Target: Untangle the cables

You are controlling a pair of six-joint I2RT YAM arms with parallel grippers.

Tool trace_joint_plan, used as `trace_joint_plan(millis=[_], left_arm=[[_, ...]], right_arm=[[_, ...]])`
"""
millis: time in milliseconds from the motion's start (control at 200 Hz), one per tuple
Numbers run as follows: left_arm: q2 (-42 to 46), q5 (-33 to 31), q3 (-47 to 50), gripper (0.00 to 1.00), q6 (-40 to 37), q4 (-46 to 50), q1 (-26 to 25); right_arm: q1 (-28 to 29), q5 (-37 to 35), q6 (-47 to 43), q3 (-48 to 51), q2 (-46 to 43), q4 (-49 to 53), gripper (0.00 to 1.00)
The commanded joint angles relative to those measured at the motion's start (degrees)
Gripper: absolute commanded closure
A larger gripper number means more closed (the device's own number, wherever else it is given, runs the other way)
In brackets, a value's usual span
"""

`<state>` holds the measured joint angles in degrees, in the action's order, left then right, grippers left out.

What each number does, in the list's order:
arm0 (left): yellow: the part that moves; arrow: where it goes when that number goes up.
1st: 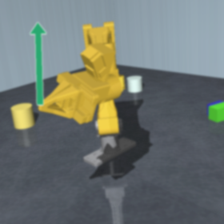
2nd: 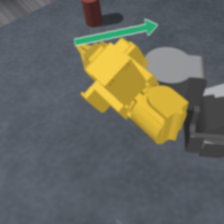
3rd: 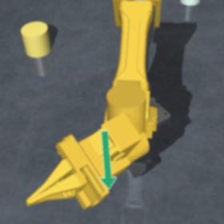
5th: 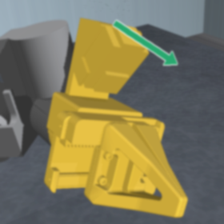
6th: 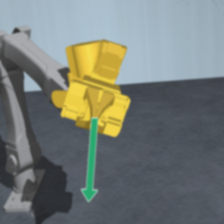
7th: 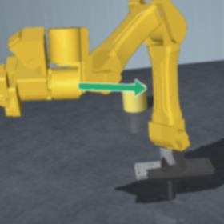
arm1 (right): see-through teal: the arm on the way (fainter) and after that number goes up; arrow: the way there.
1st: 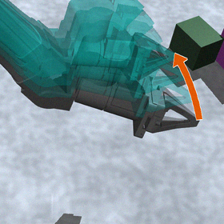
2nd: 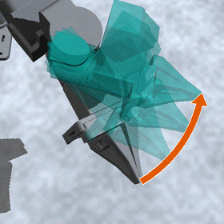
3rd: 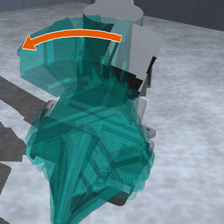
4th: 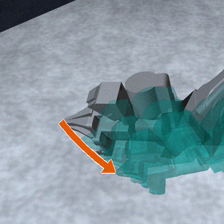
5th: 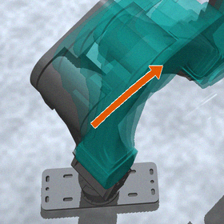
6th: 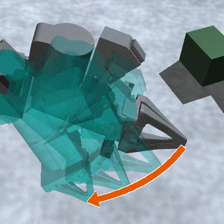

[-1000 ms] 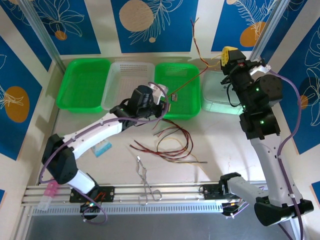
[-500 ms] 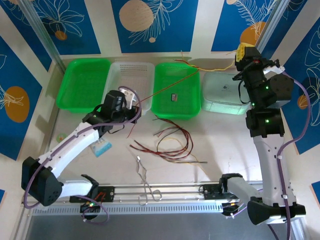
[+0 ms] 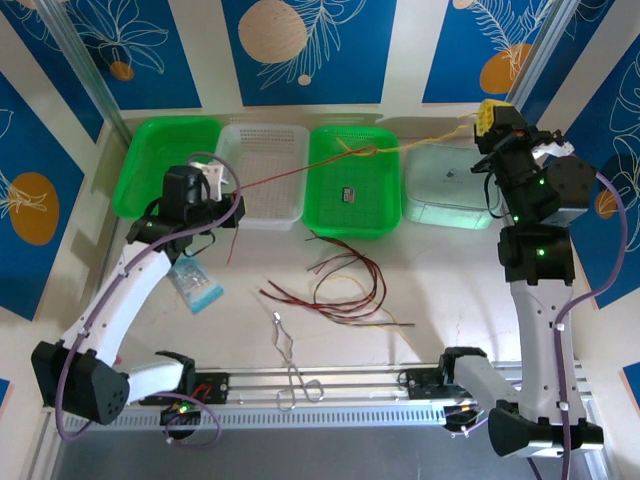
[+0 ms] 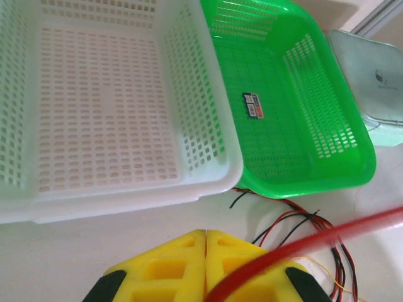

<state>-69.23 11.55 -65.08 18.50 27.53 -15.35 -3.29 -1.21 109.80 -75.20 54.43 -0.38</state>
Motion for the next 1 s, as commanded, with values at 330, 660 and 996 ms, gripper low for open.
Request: trace_joint_plan(millis=[330,660,996], left_arm=[[-5.78,3.66,-5.39,1.0,-0.87,5.99,8.58],[3.07,6.56,-14.98,1.0,1.84,5.25,8.59],[9.16,0.33,-19.43,1.0,-0.81,0.78,8.59]], right_arm=[[-3.52,-1.26,2.03,0.17,-2.52,-3.9,1.0],[10.4,-0.43,-18.45,-0.51,0.39,6.73,1.0],[27.43,-7.95,-27.64,1.9,12.71,-4.58,1.0]])
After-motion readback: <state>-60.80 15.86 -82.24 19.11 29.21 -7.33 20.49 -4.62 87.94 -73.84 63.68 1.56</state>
